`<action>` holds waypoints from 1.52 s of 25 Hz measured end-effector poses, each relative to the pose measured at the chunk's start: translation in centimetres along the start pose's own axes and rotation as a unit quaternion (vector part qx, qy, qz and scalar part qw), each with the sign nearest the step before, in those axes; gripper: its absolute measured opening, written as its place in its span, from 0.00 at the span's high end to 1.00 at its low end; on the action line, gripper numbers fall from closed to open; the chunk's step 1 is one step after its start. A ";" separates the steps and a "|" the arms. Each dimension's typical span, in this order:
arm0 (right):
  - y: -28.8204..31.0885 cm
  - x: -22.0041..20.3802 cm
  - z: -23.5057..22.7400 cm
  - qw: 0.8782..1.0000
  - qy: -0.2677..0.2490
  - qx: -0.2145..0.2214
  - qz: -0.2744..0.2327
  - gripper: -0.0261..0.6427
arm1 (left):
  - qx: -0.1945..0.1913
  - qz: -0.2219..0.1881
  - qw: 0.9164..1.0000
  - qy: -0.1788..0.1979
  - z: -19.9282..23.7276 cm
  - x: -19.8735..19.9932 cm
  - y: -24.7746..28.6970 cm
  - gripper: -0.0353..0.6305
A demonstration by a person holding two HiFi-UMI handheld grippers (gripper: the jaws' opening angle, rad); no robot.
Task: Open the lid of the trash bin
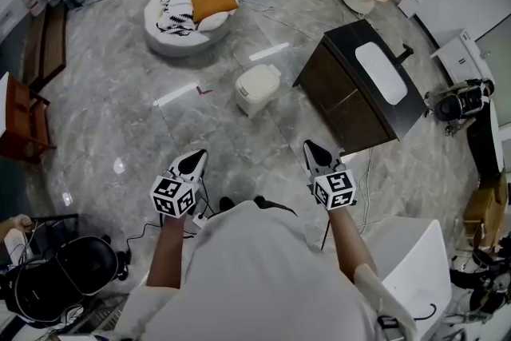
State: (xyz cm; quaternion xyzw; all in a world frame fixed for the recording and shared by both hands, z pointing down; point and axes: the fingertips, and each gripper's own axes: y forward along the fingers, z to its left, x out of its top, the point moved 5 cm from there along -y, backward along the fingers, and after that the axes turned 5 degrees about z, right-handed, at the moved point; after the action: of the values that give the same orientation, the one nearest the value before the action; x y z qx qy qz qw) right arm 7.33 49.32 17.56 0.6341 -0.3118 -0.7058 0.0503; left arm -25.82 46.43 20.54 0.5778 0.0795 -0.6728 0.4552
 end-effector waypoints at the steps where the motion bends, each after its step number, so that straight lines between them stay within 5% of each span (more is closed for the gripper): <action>1: 0.0 0.0 0.2 1.000 0.000 -0.002 0.000 0.91 | -0.002 0.001 1.000 0.001 0.2 0.0 -0.1 0.92; 15: 0.8 0.0 1.6 1.000 0.014 -0.021 0.004 0.91 | -0.018 0.010 1.000 0.004 2.2 0.2 -0.1 0.92; 38: 8.6 2.0 -6.4 1.000 0.017 -0.001 0.019 0.91 | -0.005 0.019 1.000 -0.008 5.1 4.2 8.9 0.92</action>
State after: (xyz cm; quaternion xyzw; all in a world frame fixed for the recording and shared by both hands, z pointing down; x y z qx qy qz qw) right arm 10.10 39.15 20.16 0.6396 -0.3219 -0.6946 0.0694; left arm -22.84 35.93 22.32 0.5716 0.0684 -0.6683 0.4712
